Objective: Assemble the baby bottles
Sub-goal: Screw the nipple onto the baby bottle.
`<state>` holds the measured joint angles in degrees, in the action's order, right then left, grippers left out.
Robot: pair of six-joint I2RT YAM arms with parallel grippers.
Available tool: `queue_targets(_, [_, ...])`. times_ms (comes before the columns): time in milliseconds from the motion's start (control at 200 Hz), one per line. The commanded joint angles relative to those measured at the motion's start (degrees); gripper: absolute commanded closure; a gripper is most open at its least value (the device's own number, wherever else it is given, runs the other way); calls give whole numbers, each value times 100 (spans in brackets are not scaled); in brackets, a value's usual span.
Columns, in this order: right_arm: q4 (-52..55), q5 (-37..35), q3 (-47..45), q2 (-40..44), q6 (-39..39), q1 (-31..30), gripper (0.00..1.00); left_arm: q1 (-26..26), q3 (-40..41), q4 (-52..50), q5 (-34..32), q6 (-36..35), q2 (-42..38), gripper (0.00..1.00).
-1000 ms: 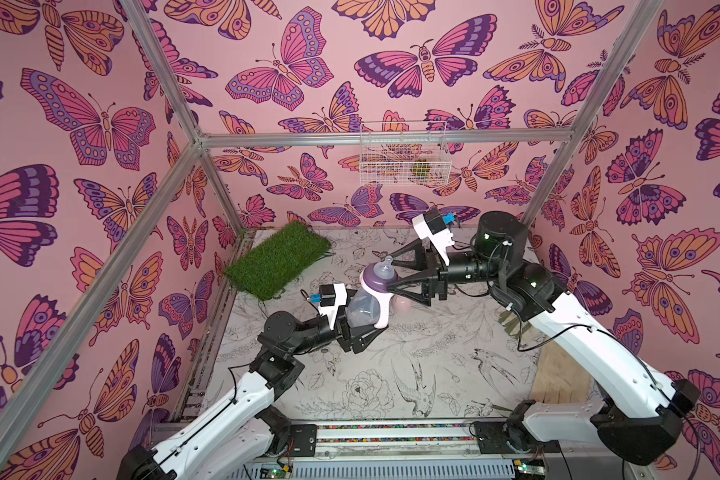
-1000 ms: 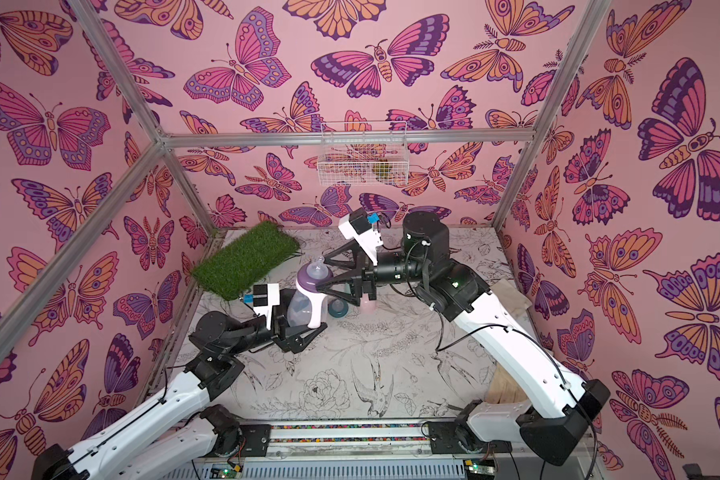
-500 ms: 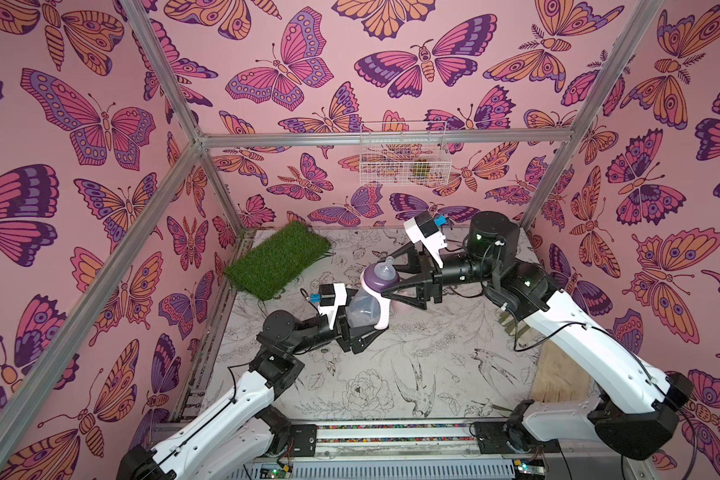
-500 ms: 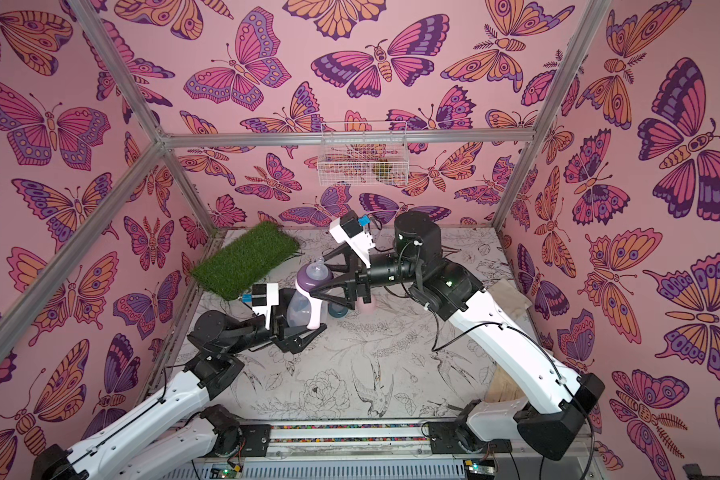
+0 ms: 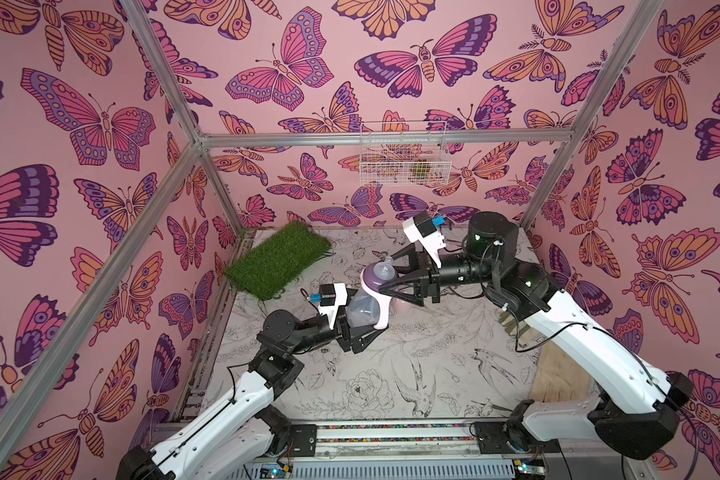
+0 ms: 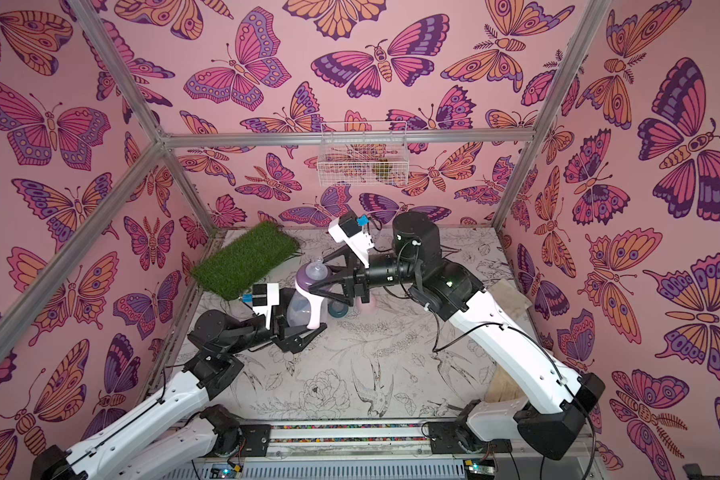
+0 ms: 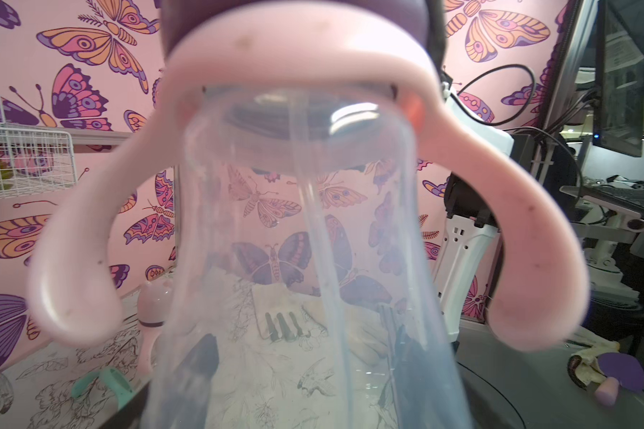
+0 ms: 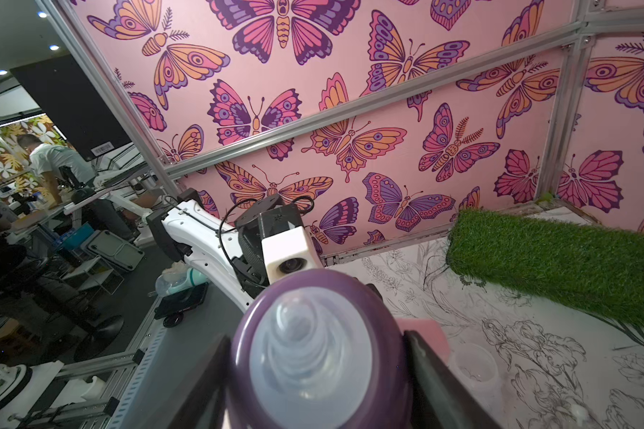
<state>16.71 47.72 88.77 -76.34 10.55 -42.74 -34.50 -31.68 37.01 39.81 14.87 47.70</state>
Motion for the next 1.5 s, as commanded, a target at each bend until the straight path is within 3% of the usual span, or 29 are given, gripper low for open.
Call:
queue_targets(0, [127, -519, -104, 77, 170, -107, 69, 27, -154, -521, -703, -416, -208, 100])
queue_targets(165, [-317, -1231, -610, 199, 903, -170, 83, 28, -78, -1008, -1624, -1023, -483, 100])
queue_targets(290, [-685, -1877, -760, 54, 1518, -442, 100, 0, 54, -1063, -2163, -1418, -528, 100])
queue_targets(416, [-539, -2909, -528, -231, 1681, -893, 100, -128, 129, -1123, -2881, -1890, -422, 100])
queue_targets(601, [-330, -4216, -232, -537, 2092, -1234, 100, -682, 162, -1113, -4522, -2806, -181, 100])
queue_targets(746, [-85, -4893, -73, -724, 2588, -1323, 100, -1032, 171, -863, -5486, -3451, 111, 100])
queue_targets(986, [900, -5640, 625, -1195, 2720, -1443, 100, -1414, 75, -328, -6641, -4100, 723, 100])
queue_targets(1026, [1007, -5625, 667, -1203, 2606, -1394, 89, -1419, 61, -316, -6689, -4039, 762, 100])
queue_targets(1112, [834, -5098, 508, -977, 2144, -1204, 48, -1415, 68, -511, -6454, -3749, 653, 100])
queue_targets(1207, [730, -4597, 274, -538, 1581, -899, 26, -1343, -64, -1196, -5836, -3229, 420, 100])
queue_targets(1327, [510, -3555, -90, 51, 1225, -228, 13, -1169, -122, -1600, -4910, -2674, 213, 100])
queue_targets(1497, [123, -2155, -568, 653, 730, 466, 8, -698, -241, -1763, -3019, -1732, 99, 100])
